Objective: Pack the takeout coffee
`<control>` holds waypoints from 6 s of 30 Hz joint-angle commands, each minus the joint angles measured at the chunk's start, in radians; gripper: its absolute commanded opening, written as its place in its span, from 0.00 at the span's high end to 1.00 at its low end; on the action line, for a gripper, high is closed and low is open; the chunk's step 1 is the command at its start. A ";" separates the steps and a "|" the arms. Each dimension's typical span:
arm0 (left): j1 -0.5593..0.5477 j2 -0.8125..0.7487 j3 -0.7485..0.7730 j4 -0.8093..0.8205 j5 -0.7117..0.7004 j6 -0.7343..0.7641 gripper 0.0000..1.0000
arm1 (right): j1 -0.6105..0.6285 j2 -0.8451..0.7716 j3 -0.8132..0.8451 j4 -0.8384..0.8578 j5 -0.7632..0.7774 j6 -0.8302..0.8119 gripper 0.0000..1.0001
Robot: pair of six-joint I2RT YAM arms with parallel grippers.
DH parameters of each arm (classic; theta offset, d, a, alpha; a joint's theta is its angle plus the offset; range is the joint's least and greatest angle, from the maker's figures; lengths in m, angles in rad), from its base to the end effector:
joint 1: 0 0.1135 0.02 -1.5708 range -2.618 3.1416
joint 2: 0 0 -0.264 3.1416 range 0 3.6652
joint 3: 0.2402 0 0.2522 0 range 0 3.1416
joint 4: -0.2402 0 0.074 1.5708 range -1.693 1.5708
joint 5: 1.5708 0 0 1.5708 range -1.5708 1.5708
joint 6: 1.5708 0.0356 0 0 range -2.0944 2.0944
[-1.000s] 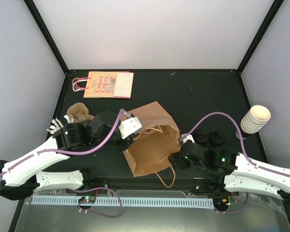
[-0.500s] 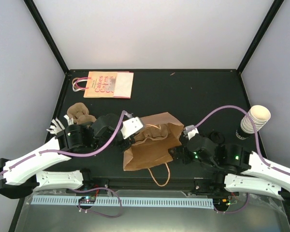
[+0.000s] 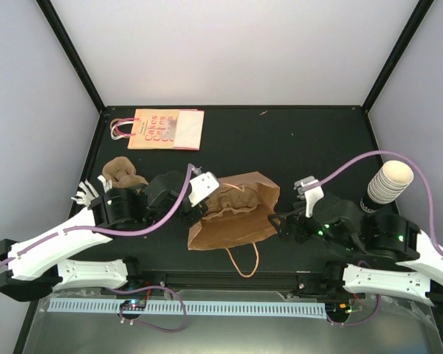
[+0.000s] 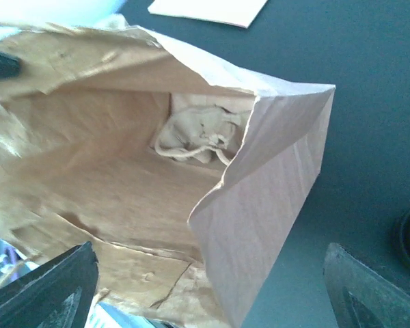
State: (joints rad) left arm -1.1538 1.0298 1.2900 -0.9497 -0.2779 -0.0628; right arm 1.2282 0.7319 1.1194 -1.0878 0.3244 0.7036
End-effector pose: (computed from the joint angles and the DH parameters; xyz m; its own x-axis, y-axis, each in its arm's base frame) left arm 0.0854 -0.1687 0.3919 -0.3069 0.5439 -0.7810 0.7758 0.6184 0.1258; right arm 0.0477 0.0999 0.3686 -0.6897 -0.1083 -0.7160 -0.4782 0.8105 0.3381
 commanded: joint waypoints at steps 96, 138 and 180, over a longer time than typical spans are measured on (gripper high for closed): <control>-0.004 0.019 0.163 -0.010 -0.075 0.006 0.99 | 0.213 0.281 -0.214 0.463 0.135 -0.678 0.99; -0.005 0.050 0.135 0.006 0.101 0.033 0.98 | 0.169 0.309 -0.270 0.524 0.087 -0.731 0.99; -0.004 0.049 0.127 0.105 -0.005 -0.192 0.99 | 0.008 0.485 -0.168 0.545 0.063 -0.217 0.57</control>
State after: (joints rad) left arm -1.1534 1.0740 1.4094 -0.9184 -0.2462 -0.1719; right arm 1.2392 1.2057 0.9363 -0.5571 0.3607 0.4244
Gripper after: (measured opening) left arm 0.022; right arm 0.417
